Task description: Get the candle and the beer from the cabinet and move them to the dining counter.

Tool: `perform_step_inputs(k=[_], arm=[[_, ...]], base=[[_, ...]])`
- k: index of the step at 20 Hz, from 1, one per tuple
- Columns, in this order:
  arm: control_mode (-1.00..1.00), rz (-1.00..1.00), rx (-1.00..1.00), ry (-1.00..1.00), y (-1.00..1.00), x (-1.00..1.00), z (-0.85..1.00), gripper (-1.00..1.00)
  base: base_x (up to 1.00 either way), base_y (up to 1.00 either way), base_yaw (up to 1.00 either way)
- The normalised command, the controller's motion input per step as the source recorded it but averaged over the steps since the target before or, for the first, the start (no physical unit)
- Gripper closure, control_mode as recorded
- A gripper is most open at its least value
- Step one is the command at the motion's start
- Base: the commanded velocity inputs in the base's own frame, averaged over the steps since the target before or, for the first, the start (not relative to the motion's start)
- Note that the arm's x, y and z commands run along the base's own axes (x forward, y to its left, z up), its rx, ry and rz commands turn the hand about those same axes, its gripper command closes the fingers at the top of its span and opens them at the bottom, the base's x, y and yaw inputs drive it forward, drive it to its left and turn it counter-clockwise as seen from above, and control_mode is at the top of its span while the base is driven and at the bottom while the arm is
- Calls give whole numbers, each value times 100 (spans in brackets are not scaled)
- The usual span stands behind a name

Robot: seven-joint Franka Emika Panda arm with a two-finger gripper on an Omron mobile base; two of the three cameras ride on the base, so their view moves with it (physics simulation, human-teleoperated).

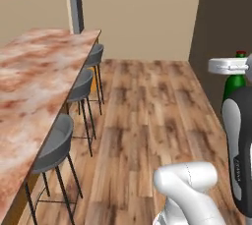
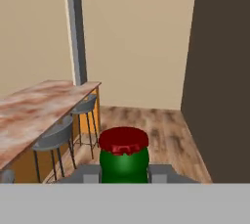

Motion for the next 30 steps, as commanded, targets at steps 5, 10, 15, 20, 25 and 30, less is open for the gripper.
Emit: perform_step_inputs(k=[5, 10, 15, 20, 25, 30], arm=[[100, 0, 0, 0, 0, 0, 0, 100], [100, 0, 0, 0, 0, 0, 0, 100], [100, 0, 0, 0, 0, 0, 0, 100], [100, 0, 0, 0, 0, 0, 0, 100], [100, 0, 0, 0, 0, 0, 0, 100], [100, 0, 0, 0, 0, 0, 0, 100]], base=[[100, -65, 47], [100, -69, 45], [93, -39, 69], [81, -20, 82], [77, -21, 82], [73, -30, 69]])
